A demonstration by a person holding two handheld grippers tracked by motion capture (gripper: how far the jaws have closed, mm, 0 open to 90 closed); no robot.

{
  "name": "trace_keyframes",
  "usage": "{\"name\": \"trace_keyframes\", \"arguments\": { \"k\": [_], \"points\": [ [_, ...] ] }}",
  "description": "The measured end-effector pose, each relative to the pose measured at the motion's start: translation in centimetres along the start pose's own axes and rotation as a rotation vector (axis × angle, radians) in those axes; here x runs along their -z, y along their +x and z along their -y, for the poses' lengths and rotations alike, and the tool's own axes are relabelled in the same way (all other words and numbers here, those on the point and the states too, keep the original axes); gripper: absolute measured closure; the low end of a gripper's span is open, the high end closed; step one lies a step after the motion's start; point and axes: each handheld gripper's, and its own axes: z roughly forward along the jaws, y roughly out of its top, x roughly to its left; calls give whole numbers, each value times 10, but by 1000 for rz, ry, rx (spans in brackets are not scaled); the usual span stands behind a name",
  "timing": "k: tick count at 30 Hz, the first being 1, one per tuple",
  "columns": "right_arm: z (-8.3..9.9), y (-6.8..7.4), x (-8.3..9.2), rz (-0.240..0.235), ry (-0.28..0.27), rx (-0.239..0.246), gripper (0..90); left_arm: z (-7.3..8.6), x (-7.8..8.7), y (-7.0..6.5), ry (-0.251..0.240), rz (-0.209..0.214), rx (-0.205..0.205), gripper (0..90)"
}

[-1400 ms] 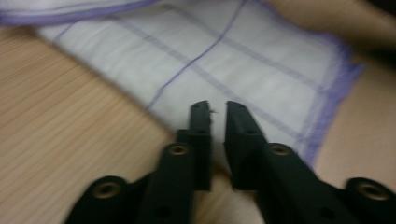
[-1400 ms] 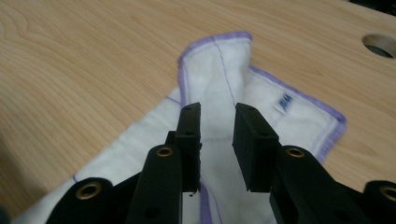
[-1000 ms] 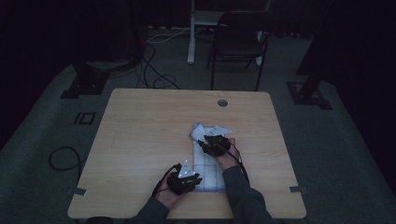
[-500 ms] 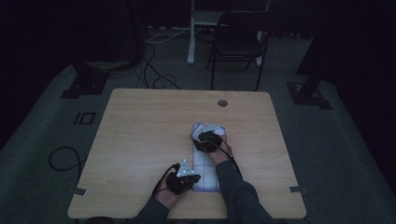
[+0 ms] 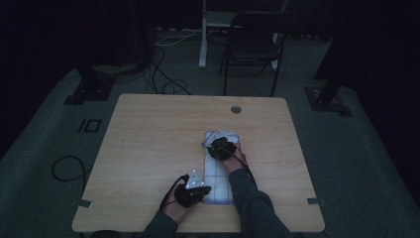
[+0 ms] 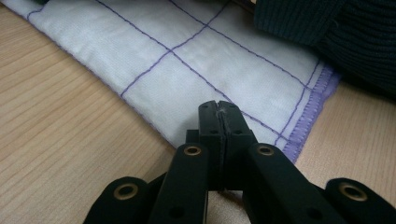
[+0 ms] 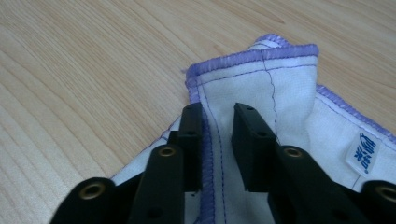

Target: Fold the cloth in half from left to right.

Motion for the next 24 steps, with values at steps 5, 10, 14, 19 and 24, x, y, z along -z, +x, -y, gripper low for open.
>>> {"name": "trace_keyframes", "arguments": {
  "k": [5, 10, 14, 19, 24],
  "points": [
    [0, -2, 3, 11, -15, -16, 834, 0, 0, 0, -1, 1, 4, 898],
    [2, -10, 9, 33, -29, -39, 844, 0, 0, 0, -1, 2, 6, 898],
    [5, -20, 15, 41, -41, -62, 844, 0, 0, 0, -1, 1, 6, 898],
    [9, -35, 22, 34, -63, -131, 843, 0, 0, 0, 0, -2, 8, 897],
    [12, -49, 27, 24, -88, -194, 841, 0, 0, 0, 0, 1, 15, 898]
  ]
}}
